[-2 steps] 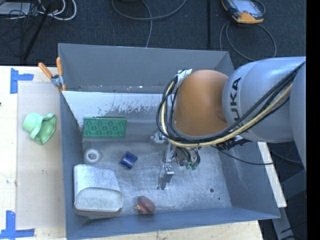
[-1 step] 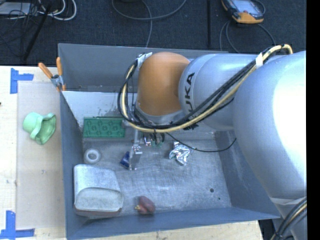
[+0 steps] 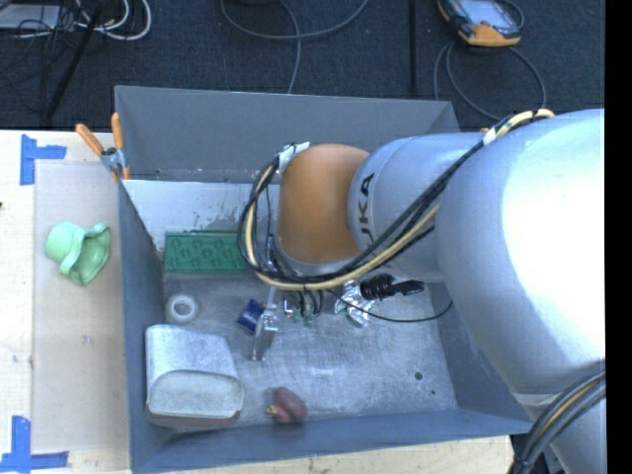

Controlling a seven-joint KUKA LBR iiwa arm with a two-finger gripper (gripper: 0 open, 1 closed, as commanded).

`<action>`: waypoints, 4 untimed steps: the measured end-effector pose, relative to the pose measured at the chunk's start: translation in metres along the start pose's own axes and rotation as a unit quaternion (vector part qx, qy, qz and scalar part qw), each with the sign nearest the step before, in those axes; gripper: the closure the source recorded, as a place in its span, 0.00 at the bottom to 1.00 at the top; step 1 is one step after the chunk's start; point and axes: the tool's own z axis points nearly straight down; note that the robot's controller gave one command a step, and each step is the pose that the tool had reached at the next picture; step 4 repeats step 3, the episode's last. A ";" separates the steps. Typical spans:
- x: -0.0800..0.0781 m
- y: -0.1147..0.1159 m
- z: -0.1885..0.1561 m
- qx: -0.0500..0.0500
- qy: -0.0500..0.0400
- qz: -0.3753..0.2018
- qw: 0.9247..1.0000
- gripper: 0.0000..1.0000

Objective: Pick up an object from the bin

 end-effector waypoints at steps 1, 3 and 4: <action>-0.002 0.000 -0.004 -0.001 -0.004 0.000 1.000 1.00; -0.030 -0.014 -0.173 -0.001 -0.005 0.009 1.000 1.00; -0.030 -0.014 -0.173 -0.001 -0.005 0.009 1.000 1.00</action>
Offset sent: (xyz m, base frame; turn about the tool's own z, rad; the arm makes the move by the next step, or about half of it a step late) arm 0.0000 0.0000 0.0000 0.0000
